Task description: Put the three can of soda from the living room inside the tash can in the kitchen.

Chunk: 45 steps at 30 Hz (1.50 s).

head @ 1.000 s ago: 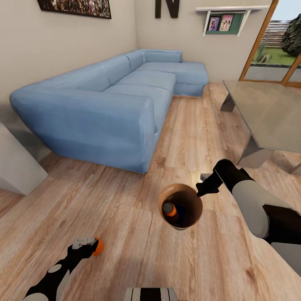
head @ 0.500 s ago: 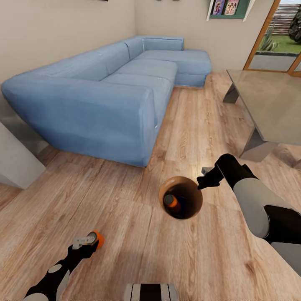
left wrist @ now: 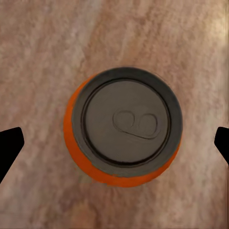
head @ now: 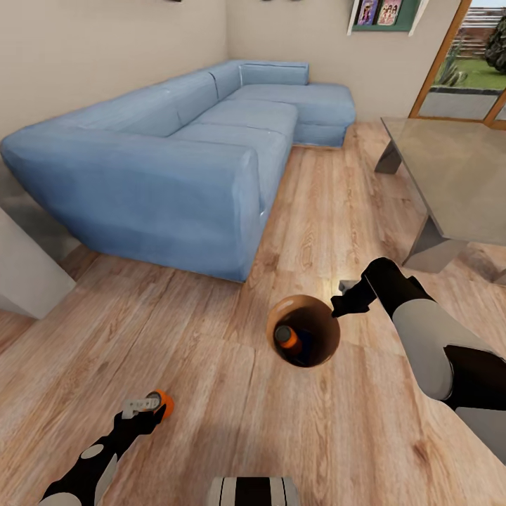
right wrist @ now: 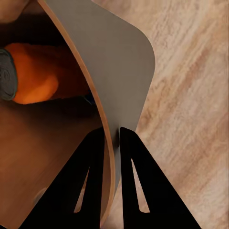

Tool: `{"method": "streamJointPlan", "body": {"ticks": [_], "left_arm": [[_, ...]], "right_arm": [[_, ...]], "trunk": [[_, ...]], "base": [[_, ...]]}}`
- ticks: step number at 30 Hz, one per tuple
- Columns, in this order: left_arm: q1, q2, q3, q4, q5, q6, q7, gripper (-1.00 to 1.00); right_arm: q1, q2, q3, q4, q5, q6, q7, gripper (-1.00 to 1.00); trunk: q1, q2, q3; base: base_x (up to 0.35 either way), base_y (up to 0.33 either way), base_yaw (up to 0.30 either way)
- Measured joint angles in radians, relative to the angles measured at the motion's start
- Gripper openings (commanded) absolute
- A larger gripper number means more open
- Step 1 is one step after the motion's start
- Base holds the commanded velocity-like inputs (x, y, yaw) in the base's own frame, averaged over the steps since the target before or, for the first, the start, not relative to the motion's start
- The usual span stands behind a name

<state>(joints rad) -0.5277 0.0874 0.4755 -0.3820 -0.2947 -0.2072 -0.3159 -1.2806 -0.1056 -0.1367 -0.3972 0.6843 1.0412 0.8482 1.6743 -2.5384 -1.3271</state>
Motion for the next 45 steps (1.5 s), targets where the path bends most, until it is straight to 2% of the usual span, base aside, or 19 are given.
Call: {"method": "streamJointPlan", "body": {"ticks": [6,11,19,26,37,38,45], "left_arm": [[0.000,0.000,0.000,0.000,-0.001,-0.002,0.000,1.00],[0.001,0.000,0.000,0.000,-0.001,-0.002,0.000,1.00],[0.000,0.000,0.000,0.000,0.005,0.000,0.002,1.00],[0.000,0.000,0.001,-0.001,0.006,0.003,0.002,1.00],[0.000,0.001,0.000,-0.002,0.006,0.002,0.001,1.00],[0.001,0.001,0.000,-0.002,0.005,0.000,0.001,-1.00],[0.000,0.000,0.000,-0.002,0.008,0.003,0.006,-1.00]], "right_arm": [[0.000,0.000,0.004,-0.001,0.015,-0.007,-0.001,-1.00],[0.001,0.001,0.004,0.000,-0.001,-0.001,0.000,-1.00],[0.001,0.001,0.006,0.000,0.005,-0.003,-0.001,-1.00],[0.002,0.002,0.008,0.001,0.008,-0.004,-0.001,-1.00],[0.002,0.001,0.009,0.001,0.008,-0.004,-0.001,-1.00],[0.002,0.001,0.010,0.001,0.009,-0.004,-0.001,-1.00],[0.003,0.003,0.009,0.001,0.004,-0.002,-0.001,-1.00]], "trunk": [[0.000,0.000,0.000],[0.000,0.000,0.000],[0.000,0.000,0.000],[0.003,-0.002,-0.027],[0.003,-0.002,-0.027],[0.003,-0.002,-0.027],[0.003,-0.002,-0.027]], "base": [[0.090,-0.065,0.000],[0.012,-0.009,0.000],[0.002,-0.001,0.000],[0.000,0.000,0.000],[0.000,0.000,0.000],[0.000,0.000,0.000],[0.000,0.000,0.000]]}}
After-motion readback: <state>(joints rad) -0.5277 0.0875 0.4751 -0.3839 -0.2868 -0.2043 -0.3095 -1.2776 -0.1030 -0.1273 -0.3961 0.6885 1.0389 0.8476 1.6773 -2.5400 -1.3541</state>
